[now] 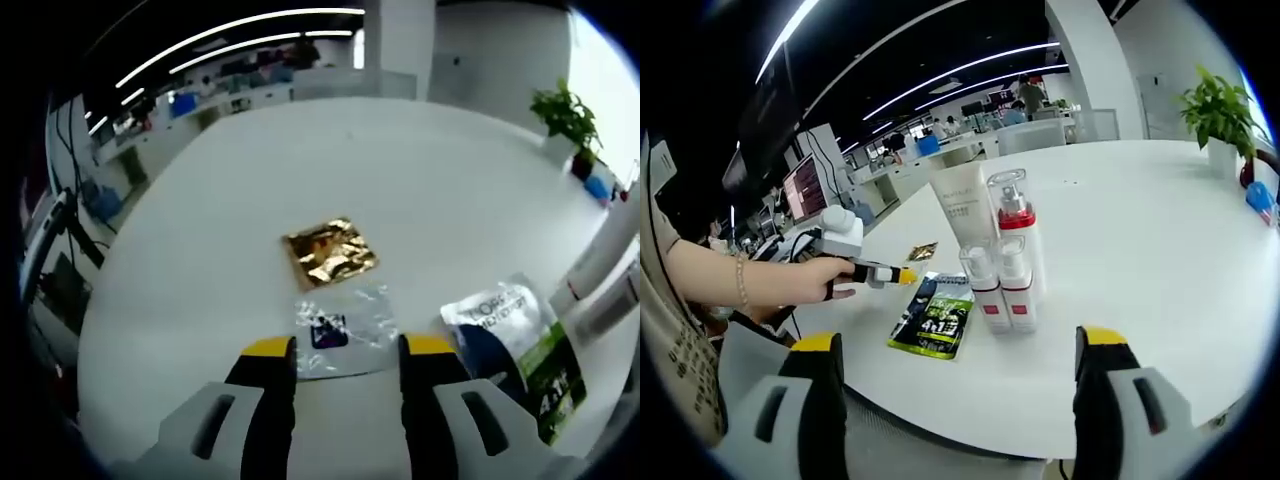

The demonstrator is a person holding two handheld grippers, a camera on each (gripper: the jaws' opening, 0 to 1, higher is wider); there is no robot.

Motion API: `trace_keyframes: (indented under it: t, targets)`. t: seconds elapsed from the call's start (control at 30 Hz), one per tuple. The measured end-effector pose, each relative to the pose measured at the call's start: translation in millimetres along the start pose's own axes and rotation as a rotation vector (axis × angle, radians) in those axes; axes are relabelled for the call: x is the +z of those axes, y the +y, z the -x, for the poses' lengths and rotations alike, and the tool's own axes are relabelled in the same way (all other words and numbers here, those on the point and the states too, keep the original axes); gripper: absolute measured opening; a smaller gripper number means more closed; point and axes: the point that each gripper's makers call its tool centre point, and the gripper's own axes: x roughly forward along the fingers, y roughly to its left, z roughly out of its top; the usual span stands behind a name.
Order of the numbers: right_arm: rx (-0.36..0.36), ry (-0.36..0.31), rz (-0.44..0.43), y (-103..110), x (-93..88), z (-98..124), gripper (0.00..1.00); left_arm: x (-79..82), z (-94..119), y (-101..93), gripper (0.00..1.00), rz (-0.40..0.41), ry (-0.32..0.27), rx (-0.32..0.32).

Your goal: Arrange the skincare products in the storage area until every visible bottle or jar stands upright without overlapping.

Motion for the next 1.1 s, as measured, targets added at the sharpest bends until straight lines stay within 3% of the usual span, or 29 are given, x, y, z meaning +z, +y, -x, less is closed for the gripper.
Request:
trace_keyframes:
  t: [0.7, 1.1]
  targets:
    - [0.022, -0.028, 0.028, 6, 3.9, 2, 0.96, -30.7, 40, -2.1, 0.38, 0.043, 0.002, 0.002]
    - [0.027, -0.050, 0.031, 7, 7.3, 3, 0.96, -57.2, 59, -15.8, 0.38, 0.049, 0.036, 0.002]
